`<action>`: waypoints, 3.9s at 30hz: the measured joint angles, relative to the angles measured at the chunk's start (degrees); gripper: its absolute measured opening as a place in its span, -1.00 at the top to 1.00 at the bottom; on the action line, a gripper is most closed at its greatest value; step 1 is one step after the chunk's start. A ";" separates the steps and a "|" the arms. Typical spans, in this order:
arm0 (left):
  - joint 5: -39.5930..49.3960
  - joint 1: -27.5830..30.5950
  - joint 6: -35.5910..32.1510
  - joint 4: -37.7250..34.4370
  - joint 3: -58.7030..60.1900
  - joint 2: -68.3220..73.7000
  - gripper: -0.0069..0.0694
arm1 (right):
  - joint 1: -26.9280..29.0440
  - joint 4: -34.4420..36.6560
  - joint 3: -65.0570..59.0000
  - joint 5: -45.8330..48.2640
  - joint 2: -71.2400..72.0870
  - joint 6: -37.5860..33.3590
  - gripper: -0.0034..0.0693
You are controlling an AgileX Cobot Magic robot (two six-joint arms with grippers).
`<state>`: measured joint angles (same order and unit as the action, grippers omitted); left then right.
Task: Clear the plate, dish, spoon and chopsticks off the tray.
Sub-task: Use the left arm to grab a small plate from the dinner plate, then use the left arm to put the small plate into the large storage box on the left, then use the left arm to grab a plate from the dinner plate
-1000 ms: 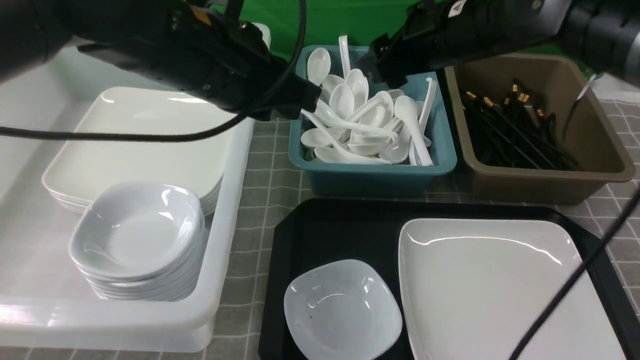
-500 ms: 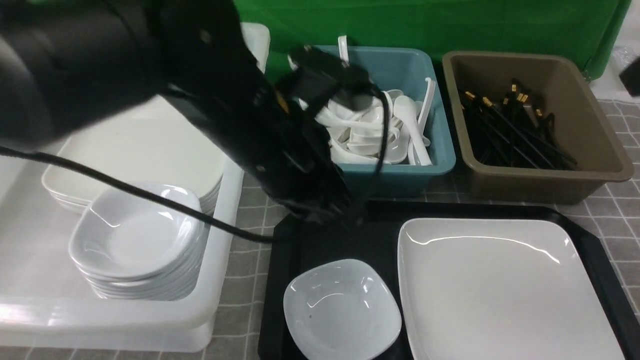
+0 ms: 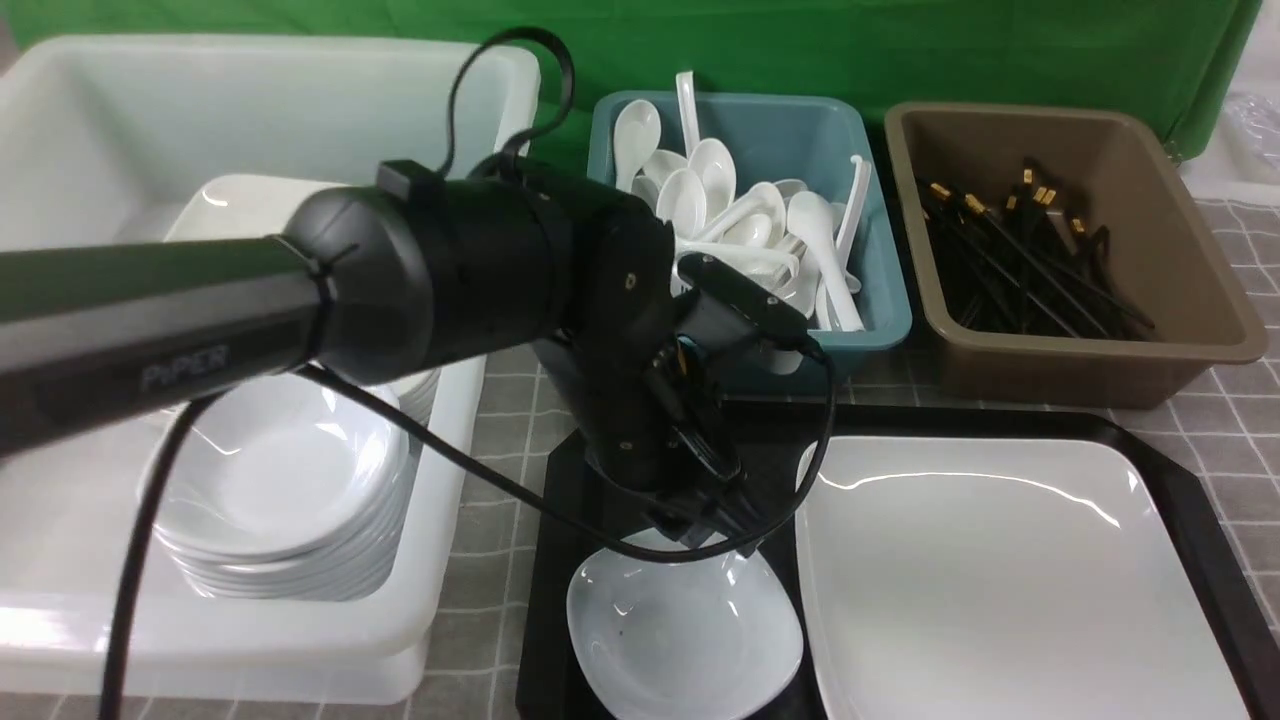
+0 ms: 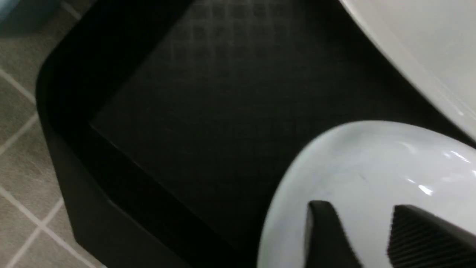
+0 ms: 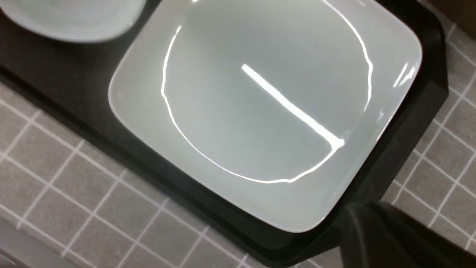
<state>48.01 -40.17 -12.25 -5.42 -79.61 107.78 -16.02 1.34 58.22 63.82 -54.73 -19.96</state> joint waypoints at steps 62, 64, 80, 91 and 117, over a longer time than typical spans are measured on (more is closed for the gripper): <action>8.02 0.00 8.31 -2.97 -3.57 -5.22 0.75 | 0.00 2.55 -0.70 -5.63 2.21 -1.00 0.84; 9.51 0.00 8.91 -3.16 -5.45 -6.66 0.75 | 0.00 4.71 -0.70 -5.78 2.21 -3.32 0.84; 21.23 31.97 -1.26 -15.82 -5.53 -31.82 0.75 | -5.75 45.47 14.71 -3.71 -7.35 -27.53 0.84; 14.88 54.84 -13.07 -20.93 14.59 -34.76 0.75 | -24.49 39.64 22.10 -11.15 -19.64 -23.54 0.84; 13.65 54.12 -8.00 -13.80 5.97 -32.78 -0.40 | -23.91 3.38 22.19 -10.44 -15.51 -3.05 0.84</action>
<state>61.66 13.95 -20.25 -19.22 -73.64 74.99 -39.93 4.72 80.41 53.38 -70.24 -23.01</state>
